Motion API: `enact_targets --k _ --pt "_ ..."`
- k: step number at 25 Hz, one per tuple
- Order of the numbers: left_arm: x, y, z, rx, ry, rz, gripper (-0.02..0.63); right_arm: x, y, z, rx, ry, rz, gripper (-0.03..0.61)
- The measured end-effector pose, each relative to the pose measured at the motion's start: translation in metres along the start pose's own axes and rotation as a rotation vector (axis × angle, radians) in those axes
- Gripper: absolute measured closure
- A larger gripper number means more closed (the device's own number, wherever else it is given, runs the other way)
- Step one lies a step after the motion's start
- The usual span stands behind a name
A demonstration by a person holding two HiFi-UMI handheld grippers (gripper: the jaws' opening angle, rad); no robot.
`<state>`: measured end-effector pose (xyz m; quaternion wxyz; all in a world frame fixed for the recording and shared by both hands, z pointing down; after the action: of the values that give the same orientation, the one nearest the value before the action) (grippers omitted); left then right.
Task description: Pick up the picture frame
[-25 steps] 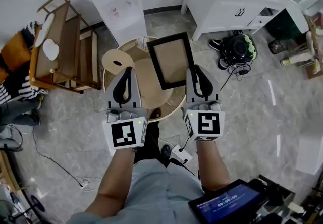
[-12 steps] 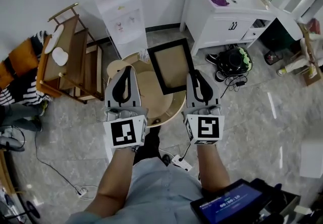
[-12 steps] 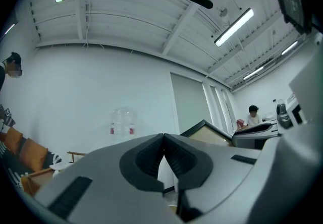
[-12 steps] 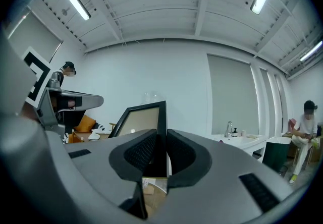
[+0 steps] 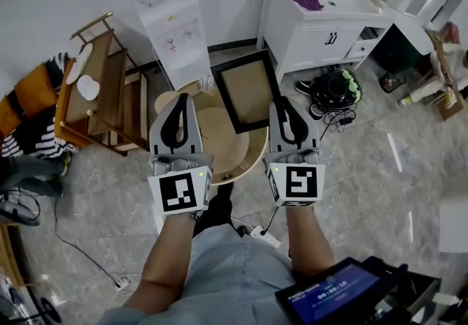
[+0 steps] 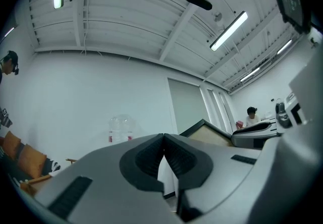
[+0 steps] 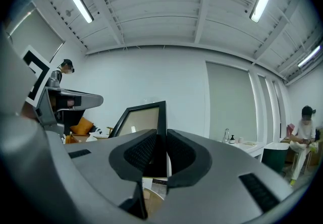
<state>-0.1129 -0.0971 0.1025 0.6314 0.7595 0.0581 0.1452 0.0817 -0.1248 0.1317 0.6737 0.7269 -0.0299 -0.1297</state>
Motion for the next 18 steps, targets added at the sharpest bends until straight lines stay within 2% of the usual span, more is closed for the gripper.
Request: enact_targets --k 18 --pt "-0.005 -0.014 -0.014 0.032 0.009 0.022 0.603 -0.01 -0.015 -0.013 0.033 0.017 0.003 0.5"
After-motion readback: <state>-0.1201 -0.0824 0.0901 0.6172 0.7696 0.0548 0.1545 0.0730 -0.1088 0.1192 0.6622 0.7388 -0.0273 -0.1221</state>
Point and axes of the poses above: the fingertips, and each gripper's own axes: z forward along the fingers, x to its right, y out of its underside, the point moved 5 cm from there along -z, backward along the fingers, and after that the axes turned 11 degrees about y, right-handed, at the moved point
